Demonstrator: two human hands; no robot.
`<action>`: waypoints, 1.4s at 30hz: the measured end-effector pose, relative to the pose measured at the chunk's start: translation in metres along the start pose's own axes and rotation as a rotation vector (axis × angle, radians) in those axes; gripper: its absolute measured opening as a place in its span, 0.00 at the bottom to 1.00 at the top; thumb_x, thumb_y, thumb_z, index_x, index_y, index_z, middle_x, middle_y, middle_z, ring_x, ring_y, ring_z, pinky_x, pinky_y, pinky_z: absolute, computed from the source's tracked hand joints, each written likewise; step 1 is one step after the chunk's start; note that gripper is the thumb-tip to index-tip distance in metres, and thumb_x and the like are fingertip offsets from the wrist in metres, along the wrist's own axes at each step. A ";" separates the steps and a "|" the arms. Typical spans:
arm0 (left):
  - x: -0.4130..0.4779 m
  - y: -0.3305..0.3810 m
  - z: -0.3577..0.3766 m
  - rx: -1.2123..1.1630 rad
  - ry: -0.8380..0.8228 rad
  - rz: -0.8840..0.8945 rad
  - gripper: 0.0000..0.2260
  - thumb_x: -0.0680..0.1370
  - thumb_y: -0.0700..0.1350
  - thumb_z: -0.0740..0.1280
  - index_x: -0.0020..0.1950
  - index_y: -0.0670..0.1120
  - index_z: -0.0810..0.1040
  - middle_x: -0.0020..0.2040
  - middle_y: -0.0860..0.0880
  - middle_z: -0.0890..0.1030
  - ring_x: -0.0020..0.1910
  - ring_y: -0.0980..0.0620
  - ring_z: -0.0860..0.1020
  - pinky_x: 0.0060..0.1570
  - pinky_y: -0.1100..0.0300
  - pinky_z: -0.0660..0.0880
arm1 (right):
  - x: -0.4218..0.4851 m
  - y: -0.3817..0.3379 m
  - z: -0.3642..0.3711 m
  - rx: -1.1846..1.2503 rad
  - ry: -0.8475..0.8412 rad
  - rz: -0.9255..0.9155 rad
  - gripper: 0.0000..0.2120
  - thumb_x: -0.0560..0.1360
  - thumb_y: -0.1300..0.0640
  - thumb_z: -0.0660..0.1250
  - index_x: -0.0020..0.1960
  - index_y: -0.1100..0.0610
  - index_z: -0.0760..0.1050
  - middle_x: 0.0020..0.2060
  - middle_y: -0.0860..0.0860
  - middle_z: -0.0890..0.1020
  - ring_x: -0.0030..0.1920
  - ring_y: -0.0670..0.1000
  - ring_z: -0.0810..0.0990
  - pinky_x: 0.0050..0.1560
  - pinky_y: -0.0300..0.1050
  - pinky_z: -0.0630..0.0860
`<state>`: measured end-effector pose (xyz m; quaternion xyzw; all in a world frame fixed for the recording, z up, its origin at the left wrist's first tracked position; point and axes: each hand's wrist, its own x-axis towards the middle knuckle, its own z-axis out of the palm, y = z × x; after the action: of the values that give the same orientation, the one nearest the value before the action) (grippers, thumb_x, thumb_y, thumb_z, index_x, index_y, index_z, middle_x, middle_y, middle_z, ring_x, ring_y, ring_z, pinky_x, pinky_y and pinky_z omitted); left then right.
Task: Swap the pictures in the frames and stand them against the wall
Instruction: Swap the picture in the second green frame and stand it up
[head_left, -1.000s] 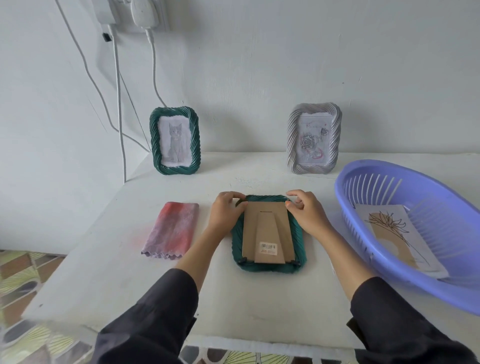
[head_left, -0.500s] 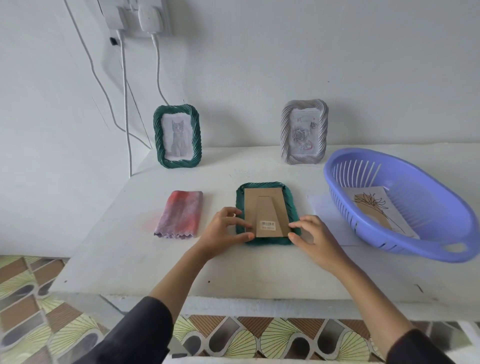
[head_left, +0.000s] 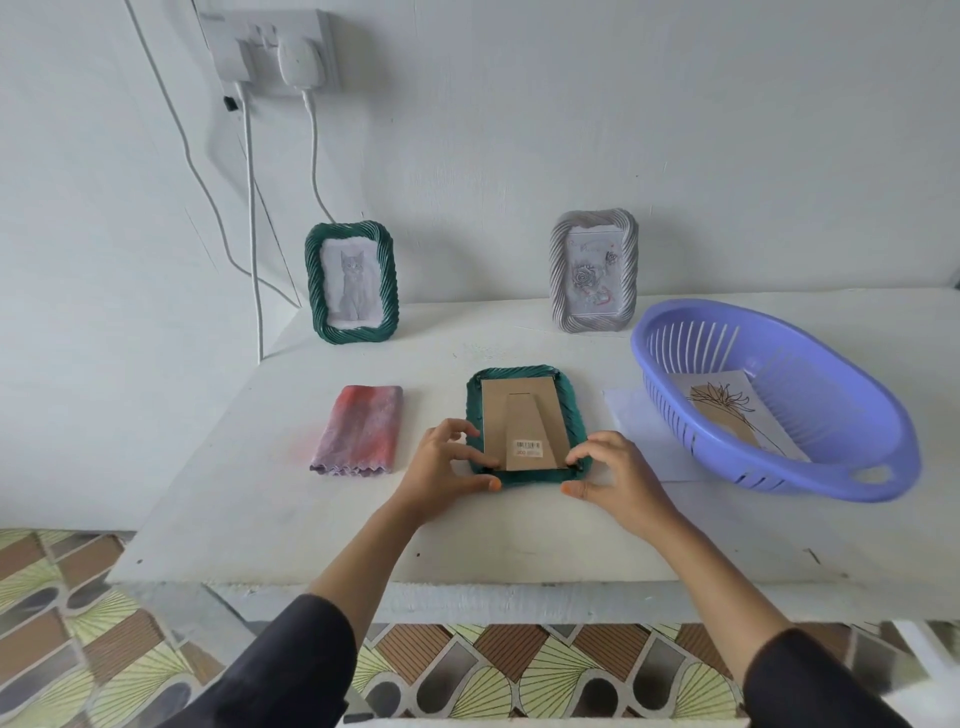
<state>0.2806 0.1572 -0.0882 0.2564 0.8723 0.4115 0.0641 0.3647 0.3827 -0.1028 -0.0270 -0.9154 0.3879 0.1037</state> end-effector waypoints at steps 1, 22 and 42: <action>0.001 0.000 0.000 0.001 0.003 0.000 0.11 0.66 0.45 0.77 0.47 0.48 0.85 0.53 0.58 0.70 0.57 0.55 0.66 0.54 0.70 0.60 | 0.000 0.000 0.000 0.007 -0.001 0.005 0.12 0.64 0.55 0.77 0.46 0.52 0.79 0.48 0.50 0.74 0.54 0.53 0.74 0.56 0.46 0.69; 0.004 0.000 -0.001 -0.083 -0.083 -0.057 0.09 0.67 0.44 0.77 0.45 0.46 0.85 0.44 0.61 0.72 0.59 0.55 0.64 0.58 0.67 0.60 | -0.004 -0.007 -0.001 0.049 -0.024 0.062 0.15 0.66 0.57 0.76 0.35 0.39 0.74 0.53 0.49 0.71 0.65 0.52 0.69 0.64 0.48 0.66; 0.040 0.004 0.000 -0.144 0.226 -0.270 0.09 0.74 0.49 0.70 0.52 0.47 0.83 0.58 0.48 0.78 0.57 0.51 0.75 0.56 0.59 0.69 | 0.047 -0.020 -0.018 -0.017 0.016 0.096 0.14 0.73 0.50 0.68 0.57 0.52 0.77 0.59 0.53 0.74 0.62 0.50 0.72 0.61 0.41 0.66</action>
<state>0.2479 0.1792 -0.0809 0.0839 0.8686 0.4868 0.0384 0.3236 0.3875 -0.0680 -0.0751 -0.9155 0.3843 0.0922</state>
